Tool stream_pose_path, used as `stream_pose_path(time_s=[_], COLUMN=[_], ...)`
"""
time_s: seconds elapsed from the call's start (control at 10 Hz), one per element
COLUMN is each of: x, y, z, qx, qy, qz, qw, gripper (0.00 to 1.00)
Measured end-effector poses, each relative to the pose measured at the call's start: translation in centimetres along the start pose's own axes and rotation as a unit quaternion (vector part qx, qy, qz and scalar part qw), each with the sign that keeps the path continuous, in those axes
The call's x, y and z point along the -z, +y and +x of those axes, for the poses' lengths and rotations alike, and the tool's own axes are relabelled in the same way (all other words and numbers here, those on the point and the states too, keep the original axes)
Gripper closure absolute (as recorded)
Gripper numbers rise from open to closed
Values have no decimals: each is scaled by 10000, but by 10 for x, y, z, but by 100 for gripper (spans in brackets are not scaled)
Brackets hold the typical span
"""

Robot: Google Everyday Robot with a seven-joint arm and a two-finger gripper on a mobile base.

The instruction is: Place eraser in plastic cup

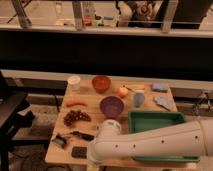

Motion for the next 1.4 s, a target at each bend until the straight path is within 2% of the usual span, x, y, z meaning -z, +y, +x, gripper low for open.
stream_pose_path(time_s=[0.4, 0.8, 1.4], x=[3, -4, -30], y=[-1, -4, -21], z=[-8, -14, -7], qx=[196, 399, 533], qy=[-91, -124, -147], qz=[-1, 26, -79], qw=[9998, 9991, 9984], gripper=[20, 20, 20])
